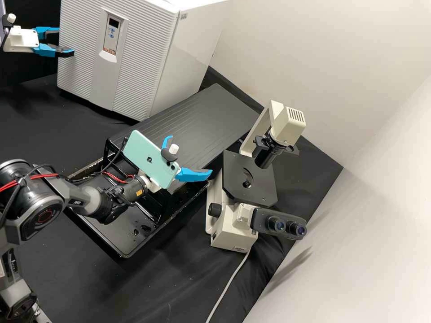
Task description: Open the incubator door
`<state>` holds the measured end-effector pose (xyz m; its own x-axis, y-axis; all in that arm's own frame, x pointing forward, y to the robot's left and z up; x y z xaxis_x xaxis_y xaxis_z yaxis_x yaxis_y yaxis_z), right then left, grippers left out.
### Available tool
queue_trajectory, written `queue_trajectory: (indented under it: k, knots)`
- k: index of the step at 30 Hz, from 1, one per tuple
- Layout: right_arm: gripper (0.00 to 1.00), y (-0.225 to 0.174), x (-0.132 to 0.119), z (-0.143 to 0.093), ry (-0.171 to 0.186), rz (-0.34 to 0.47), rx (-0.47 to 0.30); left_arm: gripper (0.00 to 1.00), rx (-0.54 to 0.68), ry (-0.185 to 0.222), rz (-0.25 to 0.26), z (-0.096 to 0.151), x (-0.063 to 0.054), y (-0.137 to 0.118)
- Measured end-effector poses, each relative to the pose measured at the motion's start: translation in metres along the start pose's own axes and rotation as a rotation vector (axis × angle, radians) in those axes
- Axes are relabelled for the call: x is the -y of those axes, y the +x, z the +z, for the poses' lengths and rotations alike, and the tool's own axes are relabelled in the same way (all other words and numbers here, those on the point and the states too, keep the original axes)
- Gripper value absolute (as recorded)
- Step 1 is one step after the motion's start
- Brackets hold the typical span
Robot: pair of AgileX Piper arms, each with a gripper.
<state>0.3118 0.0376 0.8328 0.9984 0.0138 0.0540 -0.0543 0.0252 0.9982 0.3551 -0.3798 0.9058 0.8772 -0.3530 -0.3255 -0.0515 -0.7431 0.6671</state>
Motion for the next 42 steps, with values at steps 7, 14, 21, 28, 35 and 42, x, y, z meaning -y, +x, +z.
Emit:
queue_trajectory:
  k: [7, 14, 21, 28, 35, 42]
  knots:
    - [1.0, 0.0, 0.0, 0.0, 0.0, 0.0, 0.0, 0.0, -0.001, -0.009, -0.018, 0.022, -0.007, -0.018]
    - [1.0, 0.0, 0.0, 0.0, 0.0, 0.0, 0.0, 0.0, 0.002, -0.009, -0.023, 0.03, -0.005, -0.024]
    - [1.0, 0.0, 0.0, 0.0, 0.0, 0.0, 0.0, 0.0, 0.0, -0.015, -0.018, 0.038, -0.007, -0.029]
    - [1.0, 0.0, 0.0, 0.0, 0.0, 0.0, 0.0, 0.0, 0.012, -0.014, -0.024, 0.051, -0.01, -0.041]
    - [1.0, 0.0, 0.0, 0.0, 0.0, 0.0, 0.0, 0.0, 0.037, -0.003, -0.032, 0.063, -0.013, -0.051]
    - [1.0, 0.0, 0.0, 0.0, 0.0, 0.0, 0.0, 0.0, 0.039, -0.002, -0.033, 0.072, -0.015, -0.055]
